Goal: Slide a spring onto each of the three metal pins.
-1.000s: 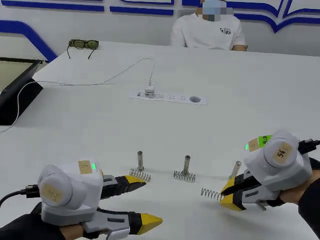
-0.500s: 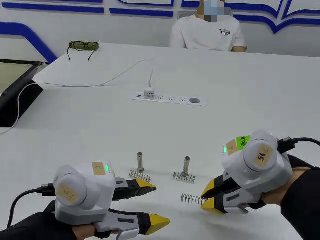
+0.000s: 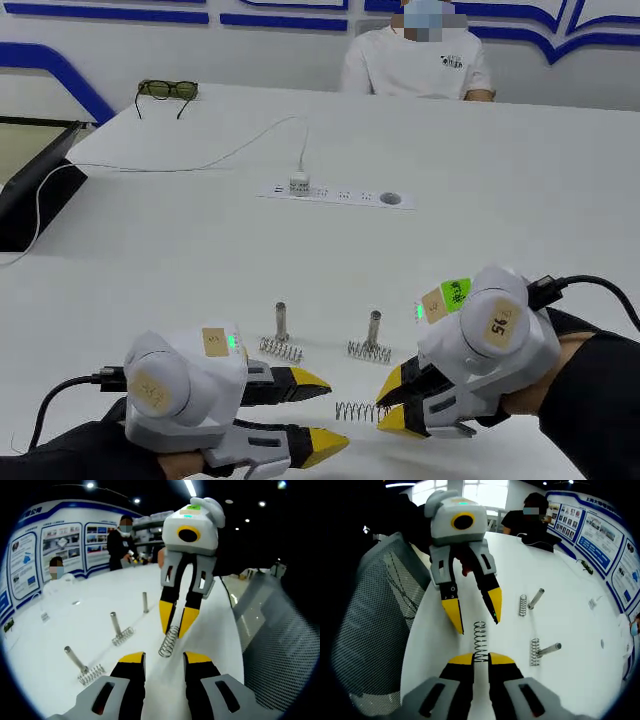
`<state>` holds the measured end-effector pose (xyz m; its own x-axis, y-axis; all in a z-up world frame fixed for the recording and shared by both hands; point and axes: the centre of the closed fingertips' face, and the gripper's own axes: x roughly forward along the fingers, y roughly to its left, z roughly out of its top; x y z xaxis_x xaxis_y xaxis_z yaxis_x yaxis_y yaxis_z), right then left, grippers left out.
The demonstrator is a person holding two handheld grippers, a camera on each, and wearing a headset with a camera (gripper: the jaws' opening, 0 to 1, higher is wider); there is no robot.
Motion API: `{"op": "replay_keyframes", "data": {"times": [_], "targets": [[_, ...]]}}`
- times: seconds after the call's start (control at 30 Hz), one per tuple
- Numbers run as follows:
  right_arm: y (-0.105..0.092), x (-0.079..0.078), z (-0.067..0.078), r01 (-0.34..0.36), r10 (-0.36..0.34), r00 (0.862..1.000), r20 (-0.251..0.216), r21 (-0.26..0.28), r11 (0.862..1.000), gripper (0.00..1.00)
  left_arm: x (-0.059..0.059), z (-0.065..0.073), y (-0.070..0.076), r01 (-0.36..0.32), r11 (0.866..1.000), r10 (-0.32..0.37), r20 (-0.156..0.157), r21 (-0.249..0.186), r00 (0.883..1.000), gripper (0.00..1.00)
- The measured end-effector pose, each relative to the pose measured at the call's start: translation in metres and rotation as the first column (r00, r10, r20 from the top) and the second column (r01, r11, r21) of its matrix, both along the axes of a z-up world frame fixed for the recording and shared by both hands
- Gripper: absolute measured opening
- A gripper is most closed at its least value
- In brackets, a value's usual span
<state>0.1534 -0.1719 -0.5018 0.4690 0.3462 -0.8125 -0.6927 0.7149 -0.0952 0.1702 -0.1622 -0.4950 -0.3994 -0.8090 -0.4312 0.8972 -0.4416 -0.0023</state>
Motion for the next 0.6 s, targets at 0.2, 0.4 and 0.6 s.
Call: {"op": "replay_keyframes", "data": {"times": [0.2, 0.4, 0.6], "targets": [[0.003, -0.001, 0.001, -0.031, 0.031, 1.0, -0.006, -0.024, 0.999, 0.12, -0.006, 0.0, 0.0, 0.026, 1.0, -0.026, 0.018, -0.006, 0.999, 0.24], [0.005, -0.002, 0.002, -0.047, 0.047, 0.999, -0.011, -0.037, 0.998, 0.12, -0.012, -0.001, 0.0, 0.058, 0.998, -0.057, 0.045, -0.013, 0.997, 0.14], [0.005, -0.004, 0.005, -0.057, 0.057, 0.998, -0.011, -0.053, 0.997, 0.12, -0.012, -0.002, -0.001, 0.064, 0.998, -0.063, 0.056, -0.014, 0.996, 0.12]]}}
